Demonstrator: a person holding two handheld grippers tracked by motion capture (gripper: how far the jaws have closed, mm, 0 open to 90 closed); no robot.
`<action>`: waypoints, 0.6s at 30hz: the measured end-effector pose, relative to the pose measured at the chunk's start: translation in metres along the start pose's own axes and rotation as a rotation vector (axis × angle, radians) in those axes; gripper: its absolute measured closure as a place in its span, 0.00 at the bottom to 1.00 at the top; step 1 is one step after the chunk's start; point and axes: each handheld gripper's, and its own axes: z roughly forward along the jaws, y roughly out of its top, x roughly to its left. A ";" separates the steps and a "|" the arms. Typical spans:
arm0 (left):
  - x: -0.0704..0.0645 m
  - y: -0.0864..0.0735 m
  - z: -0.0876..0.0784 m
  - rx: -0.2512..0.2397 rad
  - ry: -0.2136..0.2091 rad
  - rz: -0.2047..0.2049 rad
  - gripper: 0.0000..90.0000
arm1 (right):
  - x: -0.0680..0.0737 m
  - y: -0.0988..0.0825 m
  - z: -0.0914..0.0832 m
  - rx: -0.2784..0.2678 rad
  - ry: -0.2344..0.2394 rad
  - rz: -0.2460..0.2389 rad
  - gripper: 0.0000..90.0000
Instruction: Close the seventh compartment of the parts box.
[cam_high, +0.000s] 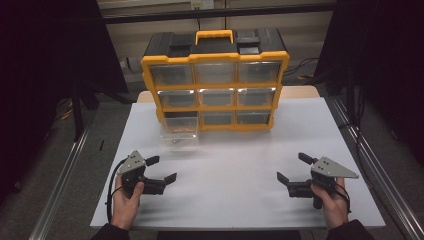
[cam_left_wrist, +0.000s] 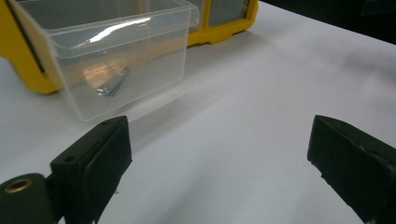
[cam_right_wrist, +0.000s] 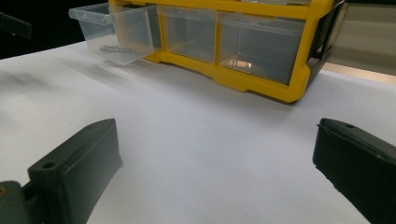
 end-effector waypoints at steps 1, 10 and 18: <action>-0.001 0.001 0.001 -0.005 0.000 -0.009 0.06 | 0.000 0.000 0.000 0.001 -0.001 0.003 0.00; -0.005 0.007 0.010 -0.009 -0.018 -0.001 0.05 | 0.000 0.000 0.001 0.002 -0.002 0.001 0.00; -0.005 0.013 0.018 -0.038 -0.048 0.023 0.05 | -0.001 0.000 0.003 0.002 0.000 0.000 0.00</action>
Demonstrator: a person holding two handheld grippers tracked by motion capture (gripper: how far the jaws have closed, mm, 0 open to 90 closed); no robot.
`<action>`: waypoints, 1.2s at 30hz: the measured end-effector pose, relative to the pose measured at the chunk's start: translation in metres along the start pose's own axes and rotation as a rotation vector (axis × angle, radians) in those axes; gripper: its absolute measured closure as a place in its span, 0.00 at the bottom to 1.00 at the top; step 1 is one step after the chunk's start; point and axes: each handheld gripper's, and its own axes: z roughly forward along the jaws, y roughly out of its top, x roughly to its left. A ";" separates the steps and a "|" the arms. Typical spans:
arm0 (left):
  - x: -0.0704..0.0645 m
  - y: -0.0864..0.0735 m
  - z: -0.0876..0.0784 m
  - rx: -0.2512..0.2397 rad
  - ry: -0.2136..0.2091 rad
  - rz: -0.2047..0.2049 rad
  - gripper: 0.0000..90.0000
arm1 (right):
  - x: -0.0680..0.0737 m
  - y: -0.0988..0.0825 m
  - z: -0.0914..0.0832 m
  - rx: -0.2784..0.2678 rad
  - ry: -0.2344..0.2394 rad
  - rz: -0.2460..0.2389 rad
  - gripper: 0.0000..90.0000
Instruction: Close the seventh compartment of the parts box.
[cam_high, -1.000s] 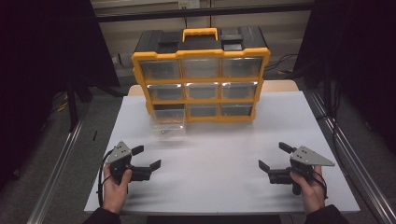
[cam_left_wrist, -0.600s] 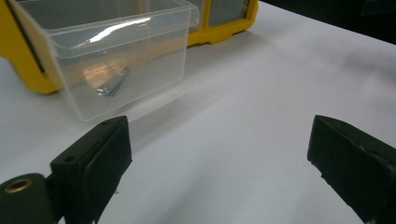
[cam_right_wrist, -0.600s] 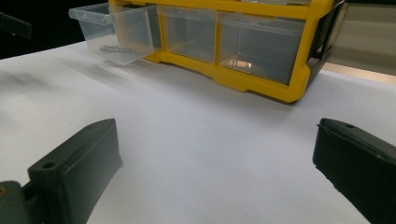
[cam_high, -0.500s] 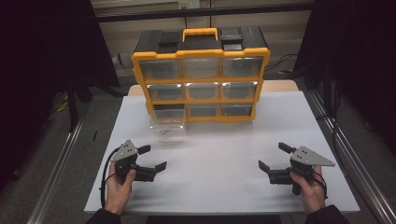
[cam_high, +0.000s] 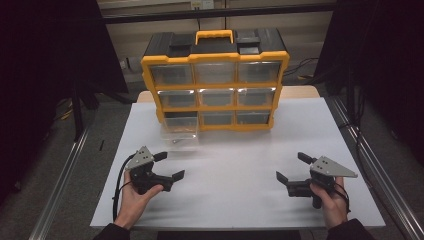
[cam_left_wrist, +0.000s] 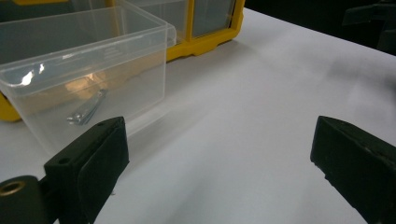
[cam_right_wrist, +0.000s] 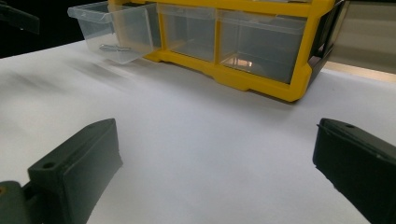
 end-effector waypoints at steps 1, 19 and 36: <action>-0.002 0.002 0.000 0.005 0.026 0.005 0.04 | 0.000 0.000 0.000 0.000 0.000 0.001 0.00; 0.011 0.032 0.032 -0.022 -0.007 0.072 0.04 | 0.000 0.000 0.000 0.007 0.002 0.000 0.00; 0.014 0.022 0.027 -0.009 -0.031 0.066 0.31 | 0.001 0.000 -0.001 0.000 0.009 0.000 0.00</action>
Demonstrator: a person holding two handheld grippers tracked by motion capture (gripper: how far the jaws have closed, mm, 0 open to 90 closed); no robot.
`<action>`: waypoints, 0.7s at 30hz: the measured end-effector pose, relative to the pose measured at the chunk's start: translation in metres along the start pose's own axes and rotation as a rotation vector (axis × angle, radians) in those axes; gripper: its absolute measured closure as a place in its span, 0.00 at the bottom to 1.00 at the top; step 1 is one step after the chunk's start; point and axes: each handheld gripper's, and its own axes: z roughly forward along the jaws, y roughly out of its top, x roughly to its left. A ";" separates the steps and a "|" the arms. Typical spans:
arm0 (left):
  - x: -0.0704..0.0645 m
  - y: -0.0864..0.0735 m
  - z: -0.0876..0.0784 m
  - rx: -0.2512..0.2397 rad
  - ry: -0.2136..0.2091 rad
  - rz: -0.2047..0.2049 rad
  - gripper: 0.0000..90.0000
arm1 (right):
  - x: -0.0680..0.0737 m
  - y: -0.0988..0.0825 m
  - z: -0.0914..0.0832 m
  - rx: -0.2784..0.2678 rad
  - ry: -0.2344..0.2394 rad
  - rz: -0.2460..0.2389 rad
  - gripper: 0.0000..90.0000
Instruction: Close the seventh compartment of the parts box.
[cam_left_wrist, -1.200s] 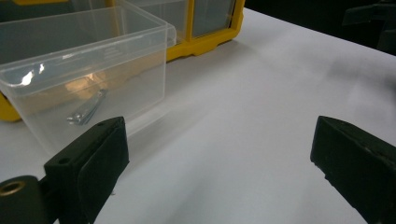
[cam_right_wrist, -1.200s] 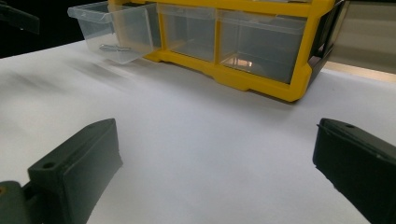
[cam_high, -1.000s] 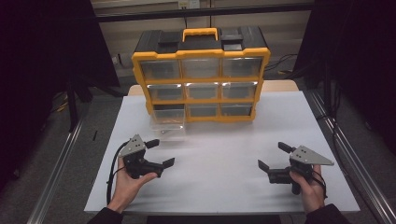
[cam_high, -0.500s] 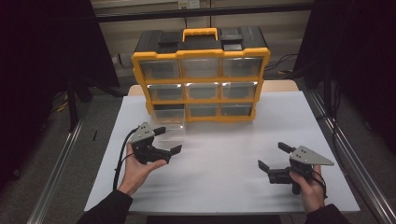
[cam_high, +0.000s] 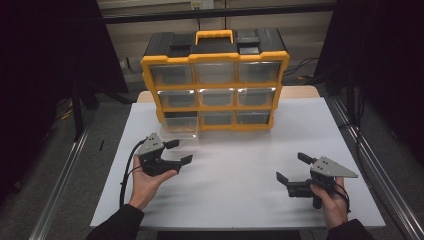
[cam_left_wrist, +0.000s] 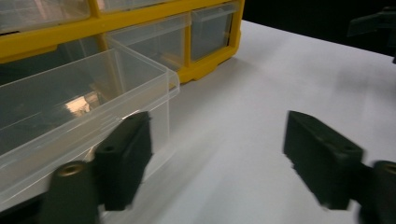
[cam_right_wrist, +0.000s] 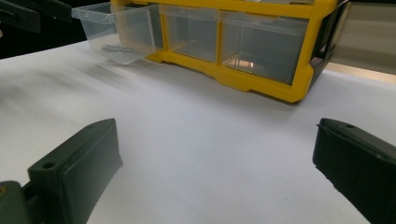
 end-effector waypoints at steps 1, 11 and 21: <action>0.000 -0.001 0.000 0.001 0.000 -0.002 0.31 | 0.000 0.000 0.000 0.000 0.001 -0.001 0.00; 0.002 -0.004 0.000 0.006 -0.020 -0.033 0.52 | 0.001 0.000 0.000 0.002 0.005 -0.001 0.00; 0.008 -0.005 -0.001 0.032 -0.037 -0.031 0.72 | 0.001 0.000 0.000 0.001 0.004 -0.003 0.00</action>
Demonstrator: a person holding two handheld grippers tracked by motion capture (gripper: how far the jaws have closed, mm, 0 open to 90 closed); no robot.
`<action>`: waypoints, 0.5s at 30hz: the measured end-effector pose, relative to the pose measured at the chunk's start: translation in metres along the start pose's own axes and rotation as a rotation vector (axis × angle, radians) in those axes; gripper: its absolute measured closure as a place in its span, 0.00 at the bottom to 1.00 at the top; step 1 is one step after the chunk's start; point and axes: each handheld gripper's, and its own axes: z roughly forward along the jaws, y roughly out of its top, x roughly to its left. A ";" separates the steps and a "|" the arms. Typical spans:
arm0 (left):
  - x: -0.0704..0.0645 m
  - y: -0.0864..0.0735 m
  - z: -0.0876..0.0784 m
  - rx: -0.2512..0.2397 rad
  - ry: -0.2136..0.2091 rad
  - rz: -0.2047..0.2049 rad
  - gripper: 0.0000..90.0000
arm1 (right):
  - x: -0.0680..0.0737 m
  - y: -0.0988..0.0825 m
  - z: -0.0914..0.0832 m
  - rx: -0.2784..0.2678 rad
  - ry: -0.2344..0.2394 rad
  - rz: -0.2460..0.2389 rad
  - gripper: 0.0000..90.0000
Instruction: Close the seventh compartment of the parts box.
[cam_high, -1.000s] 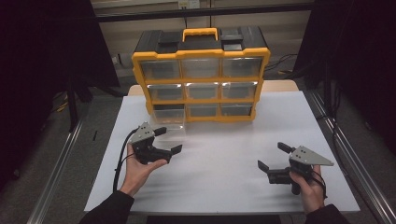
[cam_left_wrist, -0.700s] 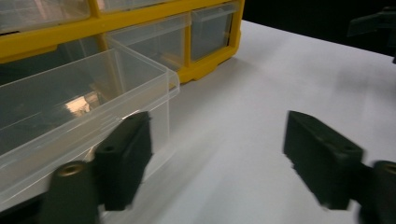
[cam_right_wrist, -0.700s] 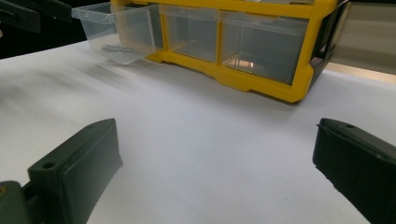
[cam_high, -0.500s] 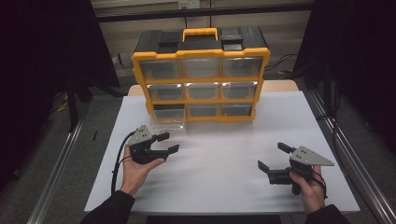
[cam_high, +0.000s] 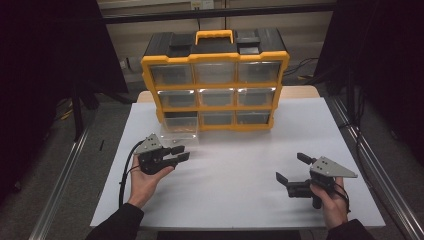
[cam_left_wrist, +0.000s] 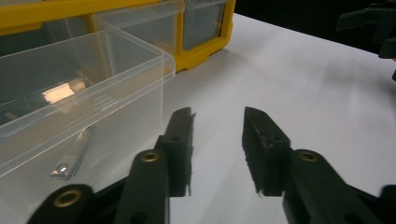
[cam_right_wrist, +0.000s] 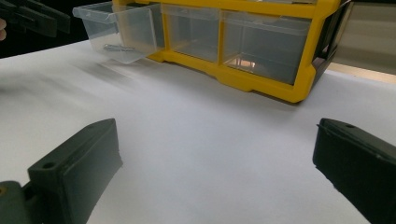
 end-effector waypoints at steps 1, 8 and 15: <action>0.000 0.000 0.000 -0.010 -0.005 -0.005 0.76 | 0.000 0.000 0.000 0.000 0.000 0.000 0.00; 0.005 -0.002 0.001 -0.003 -0.003 -0.029 0.86 | 0.000 0.000 0.000 0.000 0.002 -0.001 0.00; 0.010 -0.003 0.002 0.002 -0.005 -0.038 0.98 | 0.000 0.000 0.000 0.001 -0.001 0.002 0.00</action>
